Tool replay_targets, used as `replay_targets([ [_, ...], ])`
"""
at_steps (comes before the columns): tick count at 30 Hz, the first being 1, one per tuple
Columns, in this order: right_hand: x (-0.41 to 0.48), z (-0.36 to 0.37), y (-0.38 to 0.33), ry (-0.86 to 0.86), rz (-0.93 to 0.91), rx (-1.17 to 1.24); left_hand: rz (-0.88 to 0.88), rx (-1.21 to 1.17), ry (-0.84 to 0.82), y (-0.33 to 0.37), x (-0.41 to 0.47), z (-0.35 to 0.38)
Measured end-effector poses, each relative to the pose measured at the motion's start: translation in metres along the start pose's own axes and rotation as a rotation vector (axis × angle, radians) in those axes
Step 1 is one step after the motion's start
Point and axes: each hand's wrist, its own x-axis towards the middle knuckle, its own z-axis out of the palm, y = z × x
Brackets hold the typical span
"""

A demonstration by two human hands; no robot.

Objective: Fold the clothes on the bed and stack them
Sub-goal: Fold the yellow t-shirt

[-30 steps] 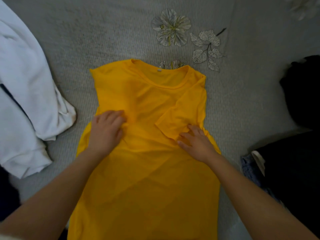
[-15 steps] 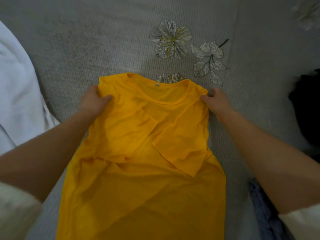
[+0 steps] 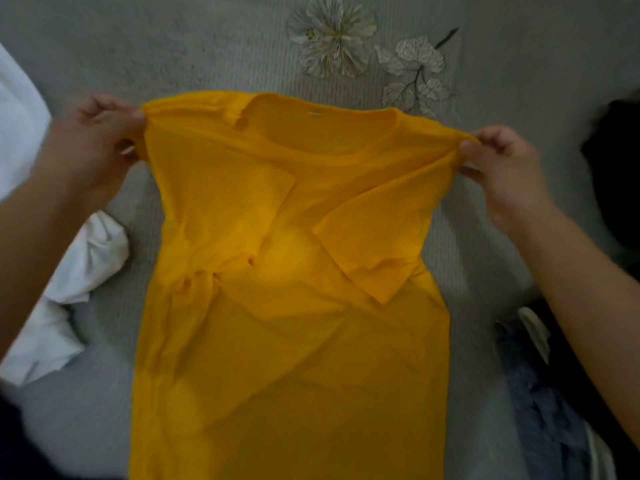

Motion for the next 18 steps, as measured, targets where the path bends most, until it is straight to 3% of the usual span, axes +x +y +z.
replay_targets([
  [4,-0.07,-0.029,0.005,-0.177,-0.063,-0.057,0.026,0.272,-0.067,-0.022,-0.069,-0.045],
  [7,-0.113,-0.044,0.048,-0.344,-0.022,-0.369,-0.013,0.366,-0.169,-0.055,-0.137,-0.049],
  [10,-0.142,-0.047,0.103,-0.498,-0.127,-0.806,-0.127,0.709,-0.366,-0.105,-0.169,-0.059],
  [12,-0.147,-0.045,0.126,-0.57,-0.208,-0.973,-0.199,0.902,-0.433,-0.123,-0.175,-0.058],
  [14,-0.144,-0.037,0.121,-0.535,-0.207,-0.997,-0.183,0.952,-0.292,-0.119,-0.175,-0.047],
  [16,-0.13,-0.026,0.106,-0.335,-0.209,-0.963,-0.087,1.0,-0.081,-0.104,-0.164,-0.033],
  [18,-0.109,-0.01,0.085,-0.203,-0.266,-0.949,0.037,1.045,0.004,-0.088,-0.144,-0.017],
])
